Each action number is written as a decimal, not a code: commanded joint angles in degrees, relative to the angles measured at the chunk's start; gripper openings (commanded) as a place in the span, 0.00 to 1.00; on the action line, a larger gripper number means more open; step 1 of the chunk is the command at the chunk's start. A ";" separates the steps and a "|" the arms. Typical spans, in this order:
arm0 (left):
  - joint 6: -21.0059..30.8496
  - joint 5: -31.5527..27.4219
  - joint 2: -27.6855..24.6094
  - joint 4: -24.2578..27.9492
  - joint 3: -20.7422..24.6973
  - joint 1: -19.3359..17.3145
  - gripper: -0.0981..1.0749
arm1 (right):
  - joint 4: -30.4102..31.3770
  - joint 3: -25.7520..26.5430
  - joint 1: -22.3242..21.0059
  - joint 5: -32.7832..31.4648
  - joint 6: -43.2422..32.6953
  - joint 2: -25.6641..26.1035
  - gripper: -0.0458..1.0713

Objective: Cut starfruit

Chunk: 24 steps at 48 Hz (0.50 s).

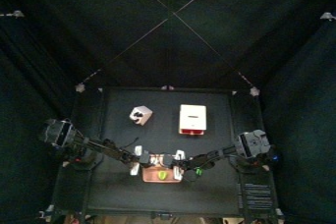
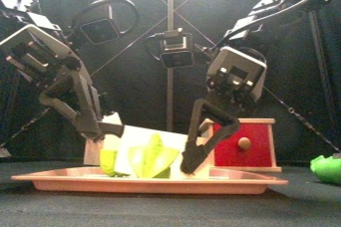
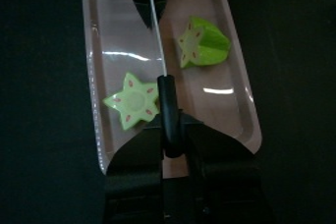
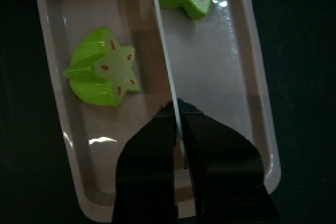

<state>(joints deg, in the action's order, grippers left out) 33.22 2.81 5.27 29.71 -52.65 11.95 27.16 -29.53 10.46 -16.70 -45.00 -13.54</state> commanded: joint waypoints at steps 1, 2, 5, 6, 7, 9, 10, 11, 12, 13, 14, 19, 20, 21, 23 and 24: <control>-0.09 0.09 3.78 0.09 0.09 0.44 0.40 | 0.09 0.18 -0.53 -2.02 -0.44 2.55 0.29; -0.09 0.09 4.48 0.09 0.00 0.44 0.40 | 0.18 0.26 -0.53 -2.02 -0.44 2.81 0.29; -0.18 -0.18 6.15 0.09 -0.18 0.44 0.40 | 0.70 0.79 -0.79 -2.11 -0.44 3.34 0.30; -0.26 -0.35 7.12 0.09 -0.26 0.44 0.40 | 0.79 0.97 -0.88 -2.11 -0.44 3.60 0.30; -0.26 -0.53 7.65 0.09 -0.35 0.35 0.40 | 0.79 1.14 -1.05 -2.11 -0.44 3.87 0.30; -0.26 -0.62 8.79 0.18 -0.35 0.26 0.40 | 0.97 1.32 -1.23 -2.20 -0.44 4.22 0.30; -0.26 -0.70 9.32 0.18 -0.35 0.18 0.40 | 1.05 1.41 -1.41 -2.20 -0.44 4.39 0.30; -0.26 -0.70 9.84 0.18 -0.35 0.00 0.40 | 1.05 1.41 -1.49 -2.29 -0.53 4.66 0.31; -0.26 -0.62 10.28 0.18 -0.35 -0.18 0.40 | 0.97 1.32 -1.67 -2.37 -0.53 4.92 0.31; -0.26 -0.53 10.99 0.18 -0.26 -0.35 0.40 | 0.88 1.23 -1.76 -2.37 -0.53 5.10 0.32; -0.18 -0.35 11.43 0.18 -0.18 -0.44 0.40 | 0.88 1.14 -1.85 -2.46 -0.53 5.36 0.32; 0.00 0.62 13.18 0.00 -0.09 -1.32 0.40 | 0.79 0.97 -2.64 -2.81 -0.62 6.42 0.37; 0.00 0.97 13.45 0.00 -0.18 -1.49 0.40 | 0.79 0.97 -2.64 -2.81 -0.62 6.59 0.38; 0.00 1.32 13.54 0.00 -0.26 -1.58 0.40 | 0.70 1.05 -2.72 -2.81 -0.88 6.68 0.39; 0.09 2.11 13.71 -0.09 -0.70 -1.76 0.40 | 0.79 1.05 -2.72 -2.81 -1.23 6.68 0.42; 0.09 2.46 13.71 -0.18 -0.97 -1.93 0.40 | 0.97 1.05 -2.72 -3.08 -1.58 6.42 0.44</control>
<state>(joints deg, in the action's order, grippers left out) 33.13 2.90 17.40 29.71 -53.88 10.02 28.13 -28.39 8.79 -18.63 -45.62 -8.26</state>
